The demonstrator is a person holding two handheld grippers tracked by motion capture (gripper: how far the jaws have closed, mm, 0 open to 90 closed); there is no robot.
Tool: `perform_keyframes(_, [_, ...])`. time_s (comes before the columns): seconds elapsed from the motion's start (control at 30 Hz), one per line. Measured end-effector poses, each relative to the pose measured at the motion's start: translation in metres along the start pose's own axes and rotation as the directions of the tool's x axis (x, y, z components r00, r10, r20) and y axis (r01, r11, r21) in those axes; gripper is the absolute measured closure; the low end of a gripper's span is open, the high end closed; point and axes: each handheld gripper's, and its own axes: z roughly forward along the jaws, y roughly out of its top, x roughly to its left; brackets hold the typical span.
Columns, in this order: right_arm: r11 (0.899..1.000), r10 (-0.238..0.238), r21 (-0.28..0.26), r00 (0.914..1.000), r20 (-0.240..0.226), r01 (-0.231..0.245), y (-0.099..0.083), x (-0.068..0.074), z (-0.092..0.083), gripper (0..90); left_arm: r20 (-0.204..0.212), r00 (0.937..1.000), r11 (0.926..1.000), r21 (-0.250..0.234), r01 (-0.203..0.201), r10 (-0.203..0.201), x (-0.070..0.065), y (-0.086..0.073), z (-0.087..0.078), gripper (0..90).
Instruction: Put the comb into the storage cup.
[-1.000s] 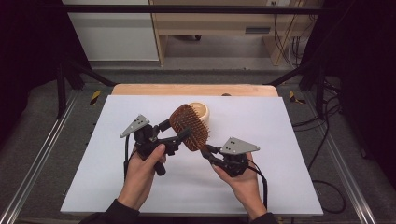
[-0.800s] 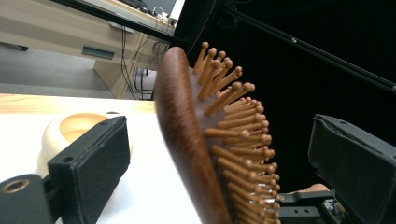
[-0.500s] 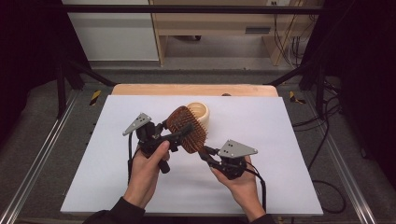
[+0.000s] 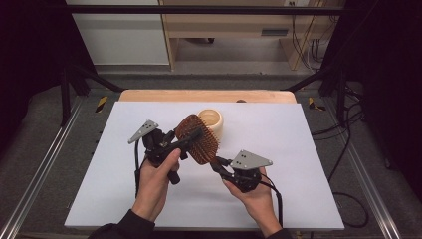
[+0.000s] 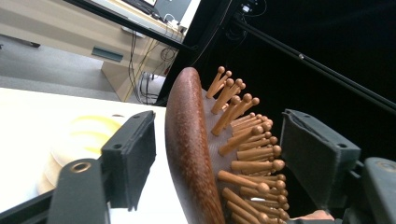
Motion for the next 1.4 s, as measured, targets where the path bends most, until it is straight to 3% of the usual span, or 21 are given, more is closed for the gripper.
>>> perform_keyframes(0.6, [1.000, 0.003, 0.004, 1.0000, -0.002, -0.003, -0.0013, 0.0008, 0.0021, 73.1, -0.008, 0.9997, 0.9997, 0.004, 0.022, -0.022, -0.0005, -0.0010, 0.0004, 43.3])
perform_keyframes(0.8, [1.000, 0.011, 0.007, 0.9999, -0.003, -0.011, -0.0022, 0.0019, 0.0034, 73.1, -0.005, 0.9988, 0.9988, -0.001, 0.049, -0.049, -0.0012, -0.0012, 0.0004, 48.3])
perform_keyframes(1.4, [0.998, 0.051, 0.027, 0.9984, -0.023, -0.051, -0.0068, 0.0002, 0.0093, 72.0, 0.000, 0.9985, 0.9985, 0.012, 0.054, -0.054, -0.0018, -0.0028, 0.0030, 52.2])
